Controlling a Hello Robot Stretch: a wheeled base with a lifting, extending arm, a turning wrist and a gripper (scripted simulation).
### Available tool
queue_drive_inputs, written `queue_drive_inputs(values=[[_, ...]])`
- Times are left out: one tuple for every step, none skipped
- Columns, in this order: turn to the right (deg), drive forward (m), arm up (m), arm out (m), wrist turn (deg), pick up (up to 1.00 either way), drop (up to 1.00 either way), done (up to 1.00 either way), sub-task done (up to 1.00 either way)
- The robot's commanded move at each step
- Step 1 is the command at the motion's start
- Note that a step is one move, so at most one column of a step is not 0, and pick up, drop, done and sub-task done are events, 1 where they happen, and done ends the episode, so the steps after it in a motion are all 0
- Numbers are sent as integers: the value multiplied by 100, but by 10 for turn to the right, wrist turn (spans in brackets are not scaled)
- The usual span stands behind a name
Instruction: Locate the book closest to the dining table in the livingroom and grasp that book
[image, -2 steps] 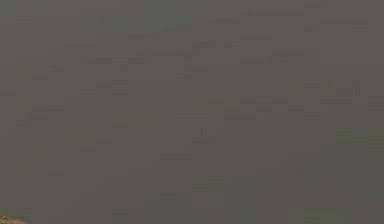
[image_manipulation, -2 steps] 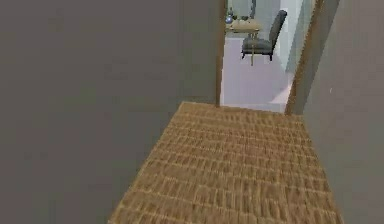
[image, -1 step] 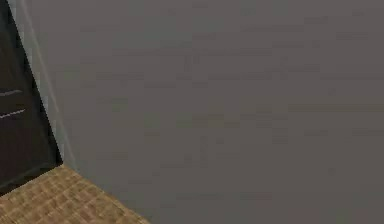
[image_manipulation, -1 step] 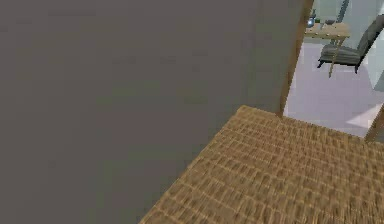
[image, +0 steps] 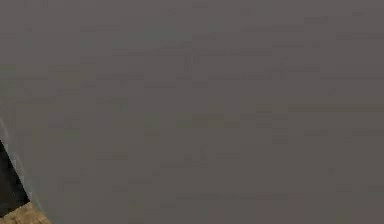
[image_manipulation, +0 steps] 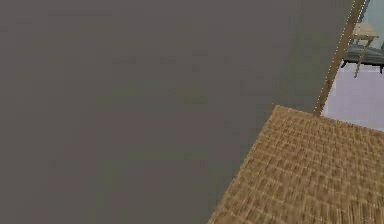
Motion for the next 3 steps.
queue_drive_inputs(values=[[-450,0,0,0,0,0,0,0,0],[-30,0,0,0,0,0,0,0,0],[0,15,0,0,0,0,0,0,0]])
